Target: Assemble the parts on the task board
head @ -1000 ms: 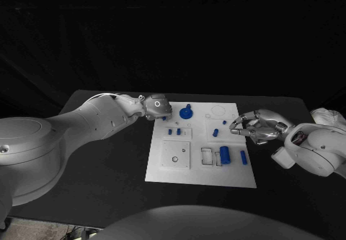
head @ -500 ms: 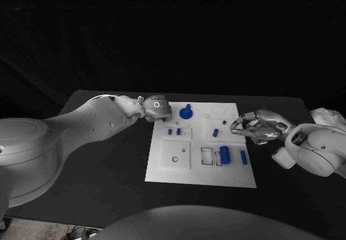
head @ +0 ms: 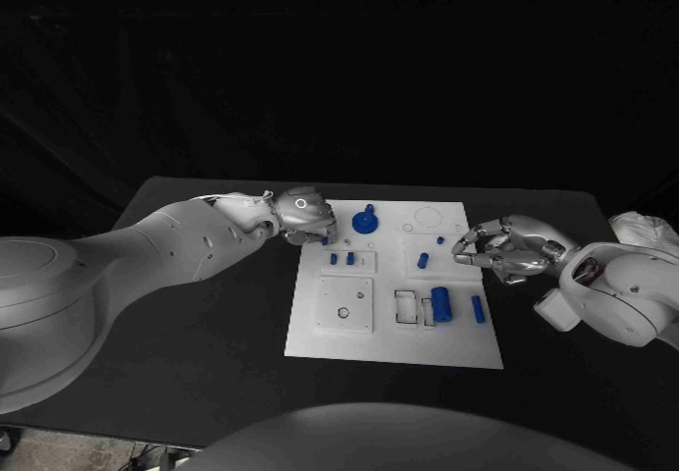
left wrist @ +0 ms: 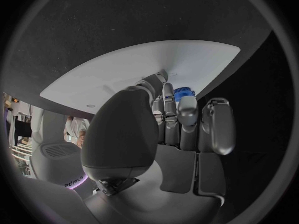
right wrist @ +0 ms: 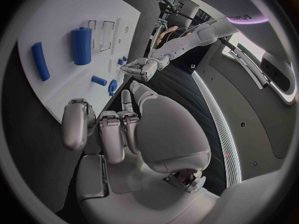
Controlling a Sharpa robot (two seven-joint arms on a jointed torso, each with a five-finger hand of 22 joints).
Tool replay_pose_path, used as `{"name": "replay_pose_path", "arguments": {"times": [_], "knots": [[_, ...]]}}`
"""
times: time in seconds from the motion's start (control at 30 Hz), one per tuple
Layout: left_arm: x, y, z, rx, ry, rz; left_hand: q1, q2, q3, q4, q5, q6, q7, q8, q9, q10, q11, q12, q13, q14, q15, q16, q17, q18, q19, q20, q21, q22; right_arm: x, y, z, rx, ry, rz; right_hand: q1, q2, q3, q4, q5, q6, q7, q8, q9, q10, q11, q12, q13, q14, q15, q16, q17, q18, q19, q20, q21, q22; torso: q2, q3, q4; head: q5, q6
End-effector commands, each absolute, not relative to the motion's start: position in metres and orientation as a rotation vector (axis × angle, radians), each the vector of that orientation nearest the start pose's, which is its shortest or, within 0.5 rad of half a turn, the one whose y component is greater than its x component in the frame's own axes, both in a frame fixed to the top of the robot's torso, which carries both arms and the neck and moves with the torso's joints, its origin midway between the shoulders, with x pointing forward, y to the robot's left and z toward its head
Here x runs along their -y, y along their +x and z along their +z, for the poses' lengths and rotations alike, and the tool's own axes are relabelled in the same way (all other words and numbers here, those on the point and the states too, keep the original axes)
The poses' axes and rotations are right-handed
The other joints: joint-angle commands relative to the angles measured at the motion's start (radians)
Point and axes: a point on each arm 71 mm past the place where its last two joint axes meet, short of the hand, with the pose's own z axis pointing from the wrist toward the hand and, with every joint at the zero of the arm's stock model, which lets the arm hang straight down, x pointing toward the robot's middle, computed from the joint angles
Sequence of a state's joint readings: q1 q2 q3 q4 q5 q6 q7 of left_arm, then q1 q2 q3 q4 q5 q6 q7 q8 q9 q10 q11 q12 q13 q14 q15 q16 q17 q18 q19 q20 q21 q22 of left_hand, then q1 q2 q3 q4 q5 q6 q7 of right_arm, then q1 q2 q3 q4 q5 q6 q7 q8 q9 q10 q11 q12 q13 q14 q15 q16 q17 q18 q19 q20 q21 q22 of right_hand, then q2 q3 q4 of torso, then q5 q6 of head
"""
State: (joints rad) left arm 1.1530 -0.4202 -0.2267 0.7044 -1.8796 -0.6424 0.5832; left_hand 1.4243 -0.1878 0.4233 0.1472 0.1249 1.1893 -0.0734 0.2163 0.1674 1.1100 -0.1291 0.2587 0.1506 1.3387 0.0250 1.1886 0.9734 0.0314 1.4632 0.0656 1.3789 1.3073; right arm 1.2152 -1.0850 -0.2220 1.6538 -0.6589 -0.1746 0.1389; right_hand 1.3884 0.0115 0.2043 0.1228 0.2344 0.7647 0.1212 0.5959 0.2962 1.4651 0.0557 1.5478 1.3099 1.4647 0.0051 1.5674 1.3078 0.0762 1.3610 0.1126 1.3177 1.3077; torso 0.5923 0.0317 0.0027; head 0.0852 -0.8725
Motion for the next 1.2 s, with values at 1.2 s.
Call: {"name": "replay_pose_path", "arguments": {"times": [1.2], "knots": [[-0.199,0.553,-0.284,-1.844,-0.128,-0.956,0.021,0.033,-0.078,0.027,0.081,-0.046,0.065,-0.053,-0.017,-0.089,0.071,-0.057,-0.032,-0.037,-0.081,-0.023,-0.077,0.006,0.005,-0.028,0.012,0.208,0.276,0.420,-0.240,-1.999,0.549,1.086,0.014,0.005,-0.007,-0.002,-0.008,0.009,-0.004,-0.008,-0.003,0.049,-0.007,-0.004,0.200,0.099,-0.009,-0.001,0.253,-0.005,-0.010,-0.002,-0.010,0.169,0.002,-0.0005,-0.0018,0.003,0.000]]}}
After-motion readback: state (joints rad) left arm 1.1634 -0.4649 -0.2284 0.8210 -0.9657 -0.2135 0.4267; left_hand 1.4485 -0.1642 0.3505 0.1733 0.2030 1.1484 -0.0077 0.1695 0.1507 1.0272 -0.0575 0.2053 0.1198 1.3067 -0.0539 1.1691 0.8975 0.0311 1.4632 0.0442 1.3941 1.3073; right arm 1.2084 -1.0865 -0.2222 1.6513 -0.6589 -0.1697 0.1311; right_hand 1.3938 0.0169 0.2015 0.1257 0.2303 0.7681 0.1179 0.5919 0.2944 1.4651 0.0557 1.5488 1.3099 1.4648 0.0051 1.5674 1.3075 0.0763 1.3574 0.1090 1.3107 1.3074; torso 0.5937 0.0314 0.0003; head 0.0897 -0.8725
